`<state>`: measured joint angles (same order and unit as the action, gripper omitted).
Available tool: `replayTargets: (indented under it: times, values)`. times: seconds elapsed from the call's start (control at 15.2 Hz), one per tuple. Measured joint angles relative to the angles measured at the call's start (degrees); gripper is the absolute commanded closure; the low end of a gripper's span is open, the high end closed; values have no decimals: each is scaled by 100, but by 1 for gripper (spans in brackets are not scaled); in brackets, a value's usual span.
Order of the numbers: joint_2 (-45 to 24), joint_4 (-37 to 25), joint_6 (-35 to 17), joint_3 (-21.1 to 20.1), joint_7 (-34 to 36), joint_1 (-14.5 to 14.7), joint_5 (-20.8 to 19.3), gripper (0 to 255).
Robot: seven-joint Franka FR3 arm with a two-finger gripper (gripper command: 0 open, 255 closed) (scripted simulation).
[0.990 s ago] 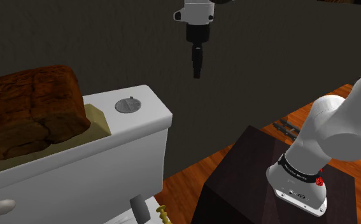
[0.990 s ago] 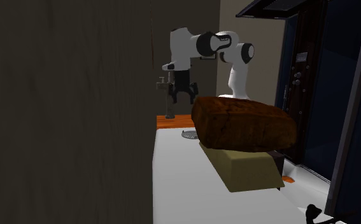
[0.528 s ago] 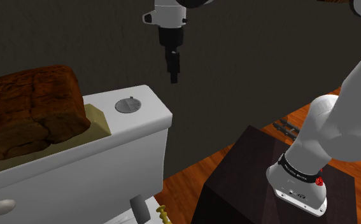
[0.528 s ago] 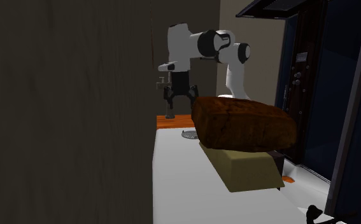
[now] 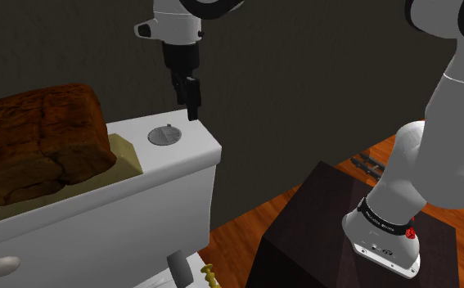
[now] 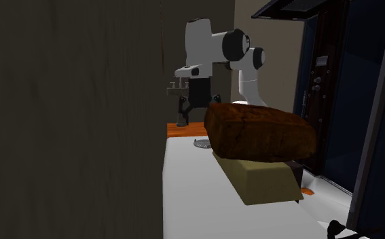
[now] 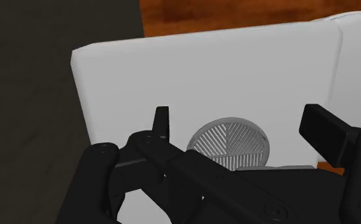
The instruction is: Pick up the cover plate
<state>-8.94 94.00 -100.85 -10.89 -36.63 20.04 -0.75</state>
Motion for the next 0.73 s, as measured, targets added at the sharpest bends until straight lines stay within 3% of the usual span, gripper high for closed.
replayTargets:
  times: [0.2, 0.66, 0.73]
  values:
    - [-357, -396, -14, -137, -190, 152, -70, 0]
    - [-449, -50, -458, -148, -252, 161, -88, 0]
    - [-446, -15, -491, -149, -249, 162, -88, 255]
